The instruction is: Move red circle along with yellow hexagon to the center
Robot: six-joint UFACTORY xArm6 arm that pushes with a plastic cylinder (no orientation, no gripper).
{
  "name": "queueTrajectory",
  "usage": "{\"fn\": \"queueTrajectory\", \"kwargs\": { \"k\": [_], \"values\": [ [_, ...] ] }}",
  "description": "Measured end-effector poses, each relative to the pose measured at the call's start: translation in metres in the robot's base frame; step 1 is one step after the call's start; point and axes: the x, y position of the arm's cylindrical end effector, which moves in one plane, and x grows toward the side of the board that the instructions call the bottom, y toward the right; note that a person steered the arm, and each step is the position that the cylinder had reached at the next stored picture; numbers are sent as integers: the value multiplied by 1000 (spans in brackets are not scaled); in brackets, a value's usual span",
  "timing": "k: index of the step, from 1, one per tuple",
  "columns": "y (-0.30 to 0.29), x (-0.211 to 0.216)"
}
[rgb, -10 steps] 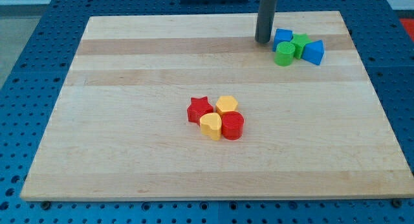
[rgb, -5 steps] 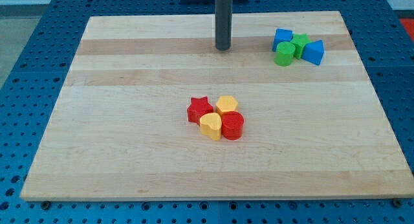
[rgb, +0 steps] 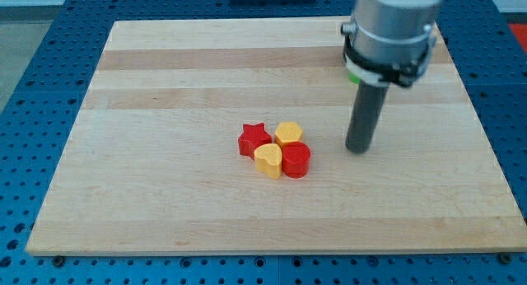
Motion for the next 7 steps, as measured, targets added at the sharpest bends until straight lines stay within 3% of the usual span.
{"fn": "queueTrajectory", "kwargs": {
  "k": [1,2,4,7],
  "values": [
    [-3,53],
    [-22,69],
    [-53,66],
    [-89,3]
  ]
}}
